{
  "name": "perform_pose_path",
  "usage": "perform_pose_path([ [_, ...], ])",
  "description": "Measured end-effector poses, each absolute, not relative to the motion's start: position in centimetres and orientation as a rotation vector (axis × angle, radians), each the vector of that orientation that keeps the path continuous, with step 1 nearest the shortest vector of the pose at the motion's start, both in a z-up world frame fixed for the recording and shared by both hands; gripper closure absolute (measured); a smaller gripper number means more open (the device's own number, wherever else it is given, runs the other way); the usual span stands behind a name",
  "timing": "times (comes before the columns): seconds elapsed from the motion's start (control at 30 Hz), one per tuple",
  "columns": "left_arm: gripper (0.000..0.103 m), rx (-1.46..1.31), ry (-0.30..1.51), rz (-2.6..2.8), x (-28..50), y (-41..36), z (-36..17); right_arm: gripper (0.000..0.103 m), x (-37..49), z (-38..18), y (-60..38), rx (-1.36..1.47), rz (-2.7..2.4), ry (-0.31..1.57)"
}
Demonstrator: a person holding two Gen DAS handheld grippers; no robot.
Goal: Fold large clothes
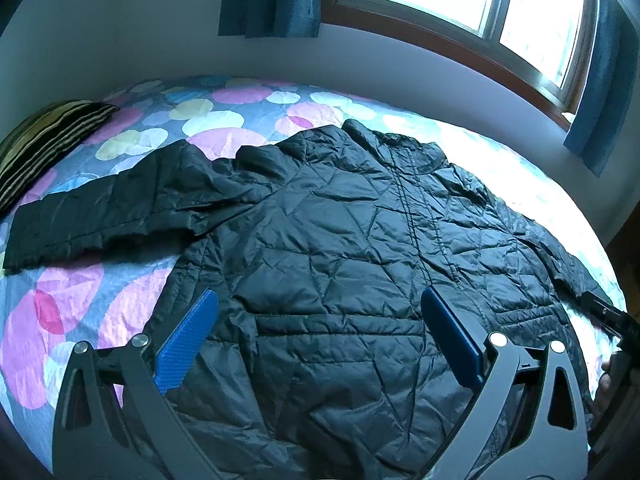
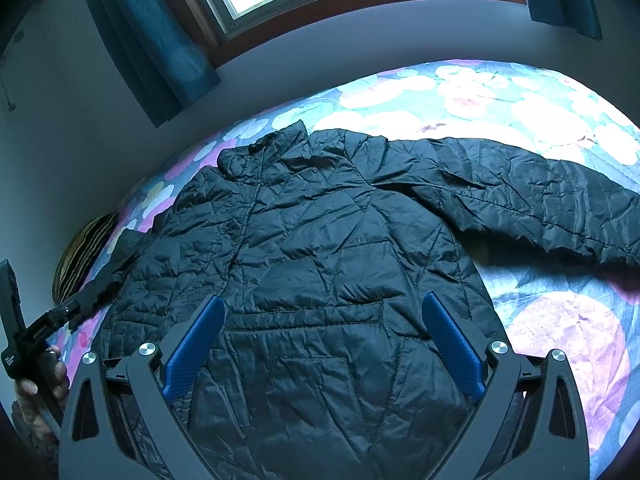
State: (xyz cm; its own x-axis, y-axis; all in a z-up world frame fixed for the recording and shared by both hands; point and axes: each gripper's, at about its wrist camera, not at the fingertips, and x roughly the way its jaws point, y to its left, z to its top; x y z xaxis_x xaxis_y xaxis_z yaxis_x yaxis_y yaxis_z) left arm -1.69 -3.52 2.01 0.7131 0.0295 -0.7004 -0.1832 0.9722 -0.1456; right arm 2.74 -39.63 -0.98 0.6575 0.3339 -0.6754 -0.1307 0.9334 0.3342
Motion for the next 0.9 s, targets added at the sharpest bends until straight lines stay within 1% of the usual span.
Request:
perform_pose_path([
  [0.9,0.002,-0.222,0.77,0.14,-1.8,-2.3,1.4,0.004,2.9,-0.4,-40.1,0.247,0.258,0.803],
])
